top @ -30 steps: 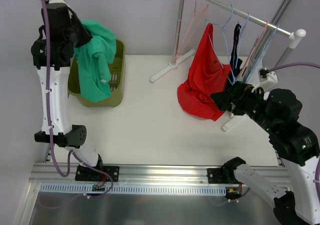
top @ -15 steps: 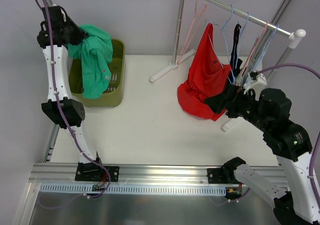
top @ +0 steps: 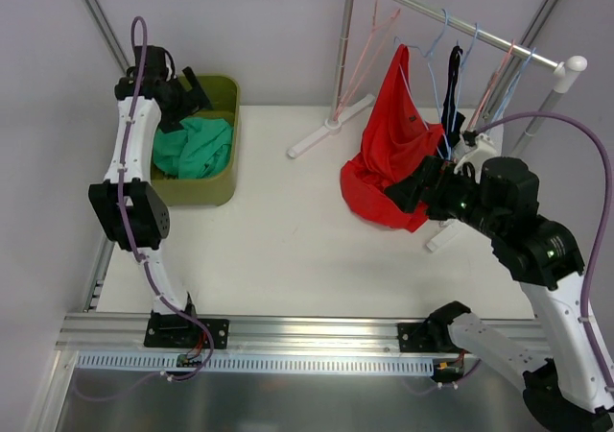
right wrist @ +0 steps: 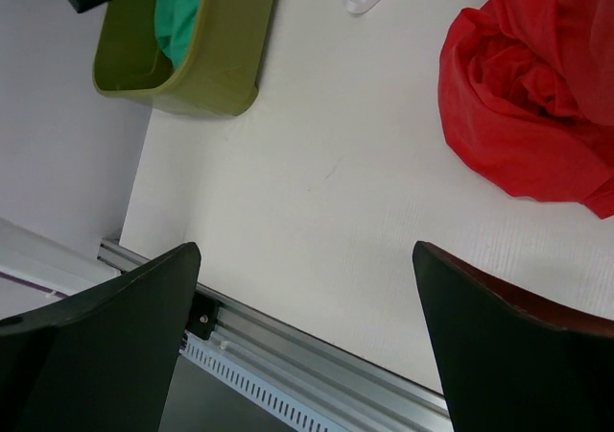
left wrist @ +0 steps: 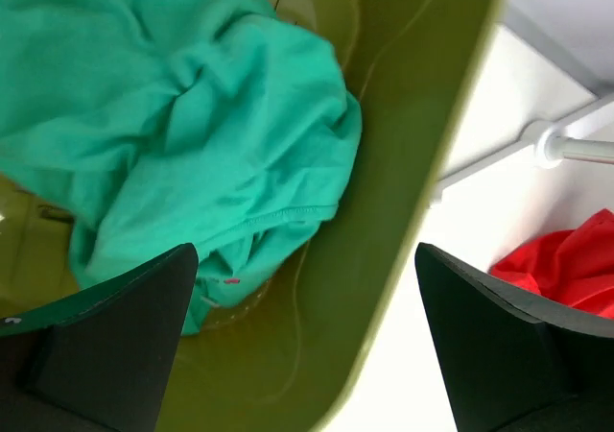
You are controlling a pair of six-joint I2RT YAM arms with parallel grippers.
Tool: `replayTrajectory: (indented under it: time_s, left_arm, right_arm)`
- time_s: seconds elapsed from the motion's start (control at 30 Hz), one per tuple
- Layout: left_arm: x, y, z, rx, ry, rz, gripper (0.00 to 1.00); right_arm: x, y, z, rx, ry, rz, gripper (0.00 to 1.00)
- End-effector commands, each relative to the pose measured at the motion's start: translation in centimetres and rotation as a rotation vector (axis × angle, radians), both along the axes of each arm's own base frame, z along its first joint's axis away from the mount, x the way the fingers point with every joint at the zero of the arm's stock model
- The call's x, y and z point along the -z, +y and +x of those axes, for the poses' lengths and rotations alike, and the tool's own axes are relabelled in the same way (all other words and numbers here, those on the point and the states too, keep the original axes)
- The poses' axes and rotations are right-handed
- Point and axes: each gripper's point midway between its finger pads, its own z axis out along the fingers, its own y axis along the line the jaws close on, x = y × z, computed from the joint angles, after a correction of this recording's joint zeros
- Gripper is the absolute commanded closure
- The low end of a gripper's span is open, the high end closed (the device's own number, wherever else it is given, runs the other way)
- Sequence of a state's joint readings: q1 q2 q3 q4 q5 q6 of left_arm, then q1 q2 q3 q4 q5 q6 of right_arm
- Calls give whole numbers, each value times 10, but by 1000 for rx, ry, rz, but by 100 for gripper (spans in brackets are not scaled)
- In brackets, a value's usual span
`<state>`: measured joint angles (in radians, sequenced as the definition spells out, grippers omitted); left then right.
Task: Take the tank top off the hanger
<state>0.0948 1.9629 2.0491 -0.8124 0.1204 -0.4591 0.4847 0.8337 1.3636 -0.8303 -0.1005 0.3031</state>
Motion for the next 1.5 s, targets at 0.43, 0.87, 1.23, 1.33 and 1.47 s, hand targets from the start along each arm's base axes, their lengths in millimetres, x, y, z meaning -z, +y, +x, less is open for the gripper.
replayTrajectory:
  time_s: [0.43, 0.87, 1.23, 1.33, 1.47]
  left_arm:
    - [-81, -46, -234, 147, -266, 212, 1]
    - [-29, -56, -283, 338, -192, 228, 1]
    - [-22, -73, -279, 419, -155, 168, 1]
    - [-17, -74, -279, 428, -137, 162, 1]
    - [-18, -75, -279, 432, -141, 157, 1]
  right_arm:
    - [-66, -40, 126, 149, -146, -494, 12]
    - [-49, -71, 208, 208, -118, -702, 30]
    - [-37, -64, 228, 193, -91, -604, 66]
    - [-38, -56, 228, 191, -86, -547, 74]
    - [-40, -53, 229, 236, -72, -475, 95]
